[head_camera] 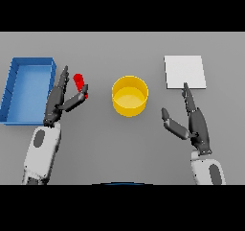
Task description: Pick up the red beaker and tilt it to pour out 1 green nut into yellow bowl. Pick up the yellow bowl and place it on the metallic measuring scale.
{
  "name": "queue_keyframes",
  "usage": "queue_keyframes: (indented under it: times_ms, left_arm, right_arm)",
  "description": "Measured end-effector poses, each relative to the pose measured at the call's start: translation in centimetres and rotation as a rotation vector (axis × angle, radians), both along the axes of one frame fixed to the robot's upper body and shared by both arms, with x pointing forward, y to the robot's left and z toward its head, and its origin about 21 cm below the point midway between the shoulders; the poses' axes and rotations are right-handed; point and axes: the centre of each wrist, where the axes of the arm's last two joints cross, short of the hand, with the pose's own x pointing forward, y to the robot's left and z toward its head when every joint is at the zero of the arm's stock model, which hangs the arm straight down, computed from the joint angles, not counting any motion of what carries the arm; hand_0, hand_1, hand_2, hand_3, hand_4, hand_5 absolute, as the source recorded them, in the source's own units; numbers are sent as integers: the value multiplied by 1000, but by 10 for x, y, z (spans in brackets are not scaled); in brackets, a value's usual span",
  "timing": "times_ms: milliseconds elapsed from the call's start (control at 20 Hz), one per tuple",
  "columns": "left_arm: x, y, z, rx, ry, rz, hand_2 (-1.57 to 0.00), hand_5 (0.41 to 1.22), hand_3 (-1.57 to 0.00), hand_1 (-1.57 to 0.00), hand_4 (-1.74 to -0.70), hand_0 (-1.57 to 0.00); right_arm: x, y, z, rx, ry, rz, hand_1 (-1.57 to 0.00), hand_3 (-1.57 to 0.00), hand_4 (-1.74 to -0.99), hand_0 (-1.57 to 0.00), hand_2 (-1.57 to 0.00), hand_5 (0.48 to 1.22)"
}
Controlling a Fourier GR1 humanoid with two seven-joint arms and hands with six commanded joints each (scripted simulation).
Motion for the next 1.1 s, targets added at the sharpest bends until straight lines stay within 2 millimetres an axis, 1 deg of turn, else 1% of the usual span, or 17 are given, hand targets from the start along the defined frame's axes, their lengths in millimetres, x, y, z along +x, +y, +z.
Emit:
queue_keyframes:
  times_ms: [100, 150, 200, 300, 400, 550, 600, 650, 700, 750, 800, 850, 900, 950, 1000, 1050, 1100]
  left_arm:
    - [8, -9, -4, 11, 4, -5, 1, 636, 1, 1, -1206, 1]
    - [9, -8, -9, 23, -7, -4, 1, 643, 1, 1, -1221, 1]
    - [14, -15, -10, 29, -11, -7, 1, 649, 1, 1, -1230, 1]
    - [23, -18, -6, 58, -43, -12, 1, 661, 1, 1, -1252, 1]
    - [32, -28, -4, 68, -38, -24, 1, 671, 1, 1, -1261, 1]
    - [40, -29, -6, 72, -38, -16, 1, 684, 1, 1, -1259, 1]
    - [42, -27, -6, 81, -41, -16, 1, 692, 1, 1, -1271, 1]
    - [44, -30, -7, 74, -41, -23, -41, 715, 1, -24, -1297, 1]
    - [46, -32, -6, 70, -70, -12, -150, 741, -47, -141, -1324, -93]
    - [48, -35, -8, 60, -80, -3, -358, 770, -218, -364, -1355, -322]
    - [48, -36, -11, 49, -83, 10, -600, 860, -421, -606, -1424, -572]
    - [49, -37, -12, 37, -72, 27, -794, 933, -584, -799, -1480, -772]
    - [49, -37, -14, 41, -90, 20, -950, 990, -761, -953, -1529, -932]
    - [48, -35, -17, 40, -128, 0, -1074, 1036, -891, -1077, -1569, -1060]
    - [48, -40, -16, 37, -135, -7, -1173, 1073, -997, -1176, -1601, -1162]
    - [49, -43, -18, 23, -149, -11, -1253, 1103, -1111, -1255, -1572, -1244]
    - [51, -41, -17, 23, -140, -7, -1317, 1119, -1203, -1318, -1606, -1309]
  right_arm:
    - [-3, 1, 2, -2, -16, 3, 1, 1, -1247, 1, 1, 673]
    - [-3, -3, 1, -7, -7, 0, 1, 1, -1247, 1, 1, 675]
    - [-2, 2, 0, -10, 7, 2, 1, 1, -1247, 1, 1, 679]
    - [-2, 1, 5, -3, -13, 10, 1, 1, -1257, 1, 1, 686]
    - [-5, -1, 0, 13, 11, 9, 1, 1, -1267, 1, 1, 692]
    - [-5, -3, 1, 4, -10, 5, 1, 1, -1261, 1, 1, 690]
    - [-4, -3, 2, -2, -9, 3, 1, 1, -1265, 1, 1, 691]
    - [-6, -2, 2, 6, -6, 15, 1, 1, -1259, 1, 1, 691]
    - [-5, -2, 4, -3, -10, 8, 1, 1, -1255, 1, 1, 691]
    - [-5, -3, 4, -5, -13, -4, 1, 1, -1252, 1, 1, 690]
    - [-2, -3, 6, -10, -8, -13, 1, 1, -1247, 1, 1, 688]
    - [-4, -1, 2, -11, 0, -14, 1, 1, -1245, 1, 1, 692]
    - [-5, 4, 2, -12, -6, 0, 1, 1, -1241, 1, 1, 695]
    - [-4, 0, 1, -22, -8, -6, 1, 1, -1240, 1, 1, 693]
    - [-2, -1, 3, -10, -9, -4, 1, 1, -1233, 1, 1, 688]
    - [-4, -4, 0, -7, -1, -8, 1, 1, -1233, 1, 1, 686]
    - [-2, 0, -3, -9, 9, -1, 1, 1, -1232, 1, 1, 685]
